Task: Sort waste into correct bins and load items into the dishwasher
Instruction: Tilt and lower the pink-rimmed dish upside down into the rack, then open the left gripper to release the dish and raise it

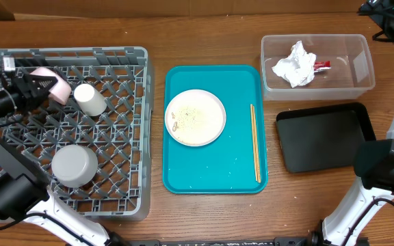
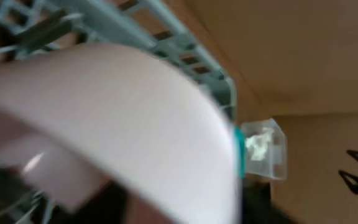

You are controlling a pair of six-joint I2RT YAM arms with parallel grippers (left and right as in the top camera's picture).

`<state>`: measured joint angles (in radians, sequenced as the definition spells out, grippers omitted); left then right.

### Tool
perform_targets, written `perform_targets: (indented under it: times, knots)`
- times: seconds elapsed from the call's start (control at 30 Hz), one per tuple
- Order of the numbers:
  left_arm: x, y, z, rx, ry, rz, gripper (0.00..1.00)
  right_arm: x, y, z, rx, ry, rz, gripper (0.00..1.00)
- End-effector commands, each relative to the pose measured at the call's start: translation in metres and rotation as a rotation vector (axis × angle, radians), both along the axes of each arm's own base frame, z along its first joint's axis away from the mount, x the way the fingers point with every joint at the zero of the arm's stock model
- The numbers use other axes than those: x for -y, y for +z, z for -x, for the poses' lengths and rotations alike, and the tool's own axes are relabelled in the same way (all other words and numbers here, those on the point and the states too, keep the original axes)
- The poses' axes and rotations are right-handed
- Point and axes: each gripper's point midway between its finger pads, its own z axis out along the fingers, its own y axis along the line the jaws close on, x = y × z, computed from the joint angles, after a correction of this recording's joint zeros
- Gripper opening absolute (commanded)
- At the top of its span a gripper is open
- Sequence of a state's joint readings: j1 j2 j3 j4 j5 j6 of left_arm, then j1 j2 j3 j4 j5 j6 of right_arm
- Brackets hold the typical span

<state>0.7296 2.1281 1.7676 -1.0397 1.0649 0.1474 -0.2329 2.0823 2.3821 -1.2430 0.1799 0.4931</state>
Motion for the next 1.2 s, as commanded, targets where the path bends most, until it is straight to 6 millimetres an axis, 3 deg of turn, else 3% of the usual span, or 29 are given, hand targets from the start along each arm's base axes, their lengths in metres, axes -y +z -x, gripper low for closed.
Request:
perform_targets:
  times: [0.0,0.3,0.63,0.77,0.83,0.93,1.17]
  knots:
    - [-0.029,-0.040,0.021,-0.243,0.123,-0.098,0.75,-0.001,0.008,0.000,0.021,0.002,0.003,1.00]
    - [-0.047,-0.020,0.033,-0.386,0.198,-0.179,0.77,-0.001,0.009,0.000,0.021,0.002,0.003,1.00]
    - [-0.084,0.038,0.076,-0.643,0.399,-0.397,0.75,-0.001,0.009,0.000,0.021,0.002,0.003,1.00]
    - [-0.082,0.060,0.075,-0.613,0.408,-0.416,0.61,-0.001,0.008,0.000,0.021,0.001,0.004,1.00]
    - [-0.083,0.063,0.069,-0.587,0.410,-0.432,0.31,-0.001,0.008,0.000,0.021,0.002,0.003,1.00]
    - [-0.080,0.060,0.057,-0.562,0.392,-0.453,0.07,-0.001,0.008,0.000,0.021,0.002,0.004,1.00]
    - [-0.064,0.029,0.013,-0.502,0.322,-0.575,0.04,-0.001,0.008,0.000,0.021,0.002,0.004,1.00]
